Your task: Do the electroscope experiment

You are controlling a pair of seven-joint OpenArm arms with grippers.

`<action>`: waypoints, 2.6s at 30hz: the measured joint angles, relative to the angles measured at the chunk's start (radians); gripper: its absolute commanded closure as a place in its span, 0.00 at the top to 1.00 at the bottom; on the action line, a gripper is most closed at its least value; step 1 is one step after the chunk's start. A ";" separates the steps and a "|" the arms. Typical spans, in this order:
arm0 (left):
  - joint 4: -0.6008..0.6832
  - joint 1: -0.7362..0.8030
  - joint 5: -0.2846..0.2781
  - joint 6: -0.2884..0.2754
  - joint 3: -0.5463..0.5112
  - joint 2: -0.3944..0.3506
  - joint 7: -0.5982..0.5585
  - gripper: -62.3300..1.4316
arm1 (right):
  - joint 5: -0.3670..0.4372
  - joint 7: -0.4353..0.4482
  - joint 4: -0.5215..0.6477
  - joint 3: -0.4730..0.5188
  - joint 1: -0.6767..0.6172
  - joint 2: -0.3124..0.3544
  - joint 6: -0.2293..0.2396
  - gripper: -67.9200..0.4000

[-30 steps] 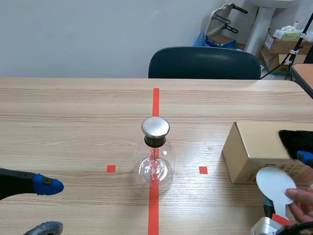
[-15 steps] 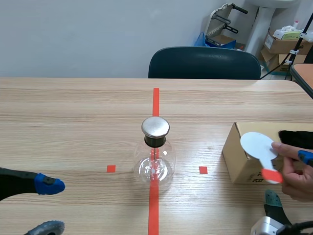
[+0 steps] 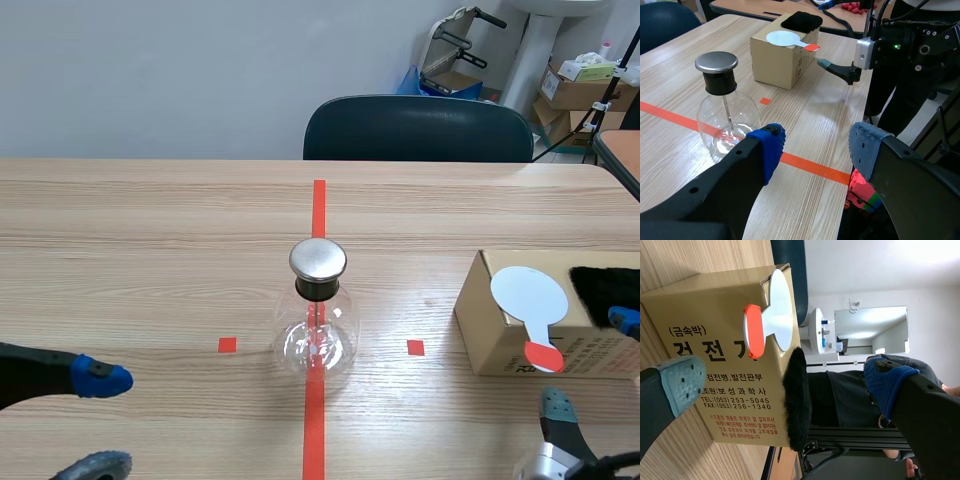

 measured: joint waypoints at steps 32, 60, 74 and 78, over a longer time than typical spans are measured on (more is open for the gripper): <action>0.000 0.000 0.000 0.000 0.000 0.000 0.000 0.52 | 0.001 0.000 0.000 0.000 -0.001 0.000 0.000 1.00; -0.016 0.002 -0.164 0.097 -0.180 0.225 0.363 0.51 | 1.013 -0.071 0.640 -0.063 -0.408 0.552 0.638 1.00; -0.018 0.214 -0.174 0.169 -0.565 0.450 0.375 0.57 | 1.194 -0.382 0.807 -0.087 -0.045 0.524 1.130 1.00; -0.018 0.291 -0.161 0.169 -0.639 0.496 0.372 0.69 | 1.209 -0.382 0.806 -0.143 0.013 0.476 1.133 1.00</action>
